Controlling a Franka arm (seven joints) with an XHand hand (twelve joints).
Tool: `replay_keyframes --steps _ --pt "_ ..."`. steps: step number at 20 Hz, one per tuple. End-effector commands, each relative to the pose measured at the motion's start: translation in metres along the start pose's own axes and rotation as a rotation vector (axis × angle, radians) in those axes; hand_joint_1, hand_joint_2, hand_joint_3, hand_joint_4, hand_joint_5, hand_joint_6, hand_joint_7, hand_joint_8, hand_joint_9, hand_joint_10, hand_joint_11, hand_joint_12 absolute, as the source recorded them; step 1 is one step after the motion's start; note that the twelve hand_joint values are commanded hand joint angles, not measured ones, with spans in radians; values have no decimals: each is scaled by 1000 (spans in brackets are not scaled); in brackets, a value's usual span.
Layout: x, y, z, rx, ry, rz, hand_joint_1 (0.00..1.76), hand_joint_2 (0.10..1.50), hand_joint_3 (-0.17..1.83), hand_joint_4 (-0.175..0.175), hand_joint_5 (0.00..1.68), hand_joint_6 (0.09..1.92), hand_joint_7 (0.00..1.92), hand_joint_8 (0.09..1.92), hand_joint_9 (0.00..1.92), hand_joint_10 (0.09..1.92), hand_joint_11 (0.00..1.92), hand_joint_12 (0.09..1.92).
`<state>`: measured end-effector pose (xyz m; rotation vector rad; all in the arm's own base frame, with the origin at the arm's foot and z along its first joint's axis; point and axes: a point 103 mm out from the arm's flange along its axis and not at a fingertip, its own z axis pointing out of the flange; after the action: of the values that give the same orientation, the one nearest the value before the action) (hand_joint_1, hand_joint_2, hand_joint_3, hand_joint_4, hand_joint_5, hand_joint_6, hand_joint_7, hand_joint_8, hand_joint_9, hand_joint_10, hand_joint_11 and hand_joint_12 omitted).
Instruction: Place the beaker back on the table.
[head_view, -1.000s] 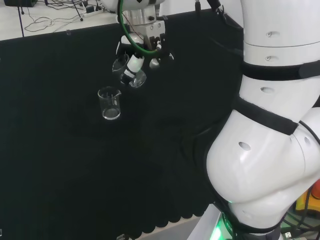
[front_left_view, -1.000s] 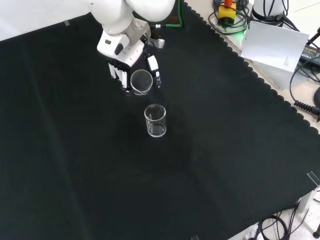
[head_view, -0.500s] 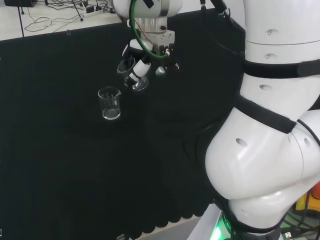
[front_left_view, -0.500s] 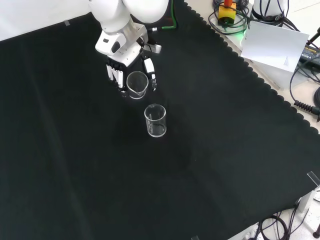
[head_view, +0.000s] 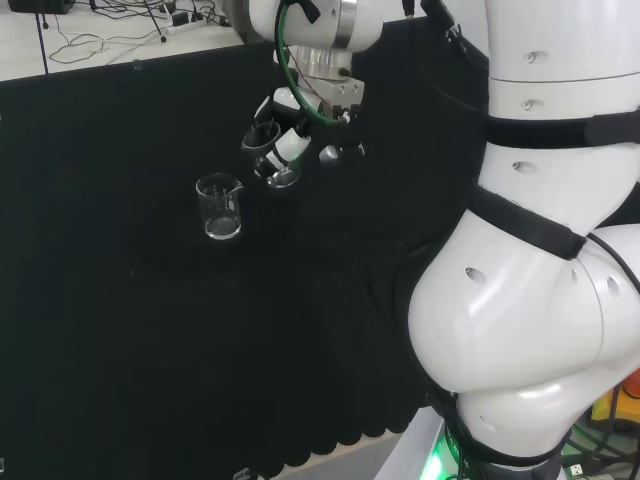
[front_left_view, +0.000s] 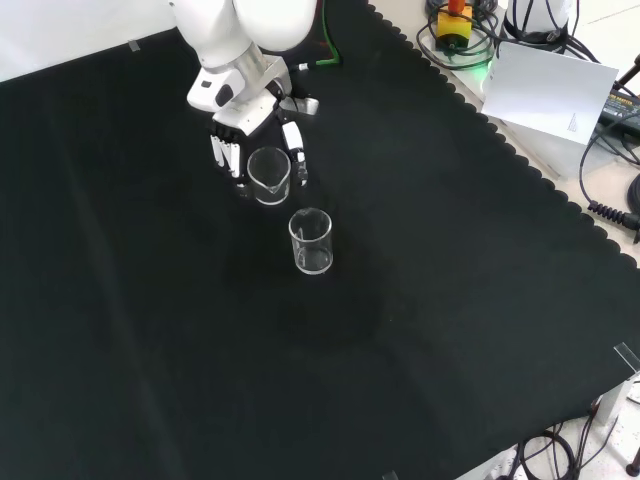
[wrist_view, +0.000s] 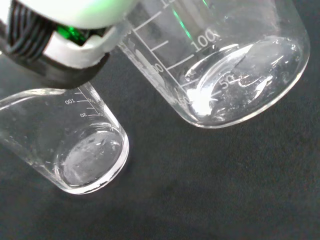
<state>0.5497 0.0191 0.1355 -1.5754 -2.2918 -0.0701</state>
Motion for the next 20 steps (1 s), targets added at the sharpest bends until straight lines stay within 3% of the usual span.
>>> replay_keyframes --steps 1,8,20 --pt "-6 5 12 -29 52 -17 1108 738 538 175 1229 701 1693 87 1554 87 1122 875" --pt "-11 9 24 -33 99 -37 1106 754 510 175 1225 699 1686 87 1547 87 1103 894" --pt "-18 15 45 -46 149 -9 1105 760 500 175 1225 696 1678 87 1540 87 1097 900"
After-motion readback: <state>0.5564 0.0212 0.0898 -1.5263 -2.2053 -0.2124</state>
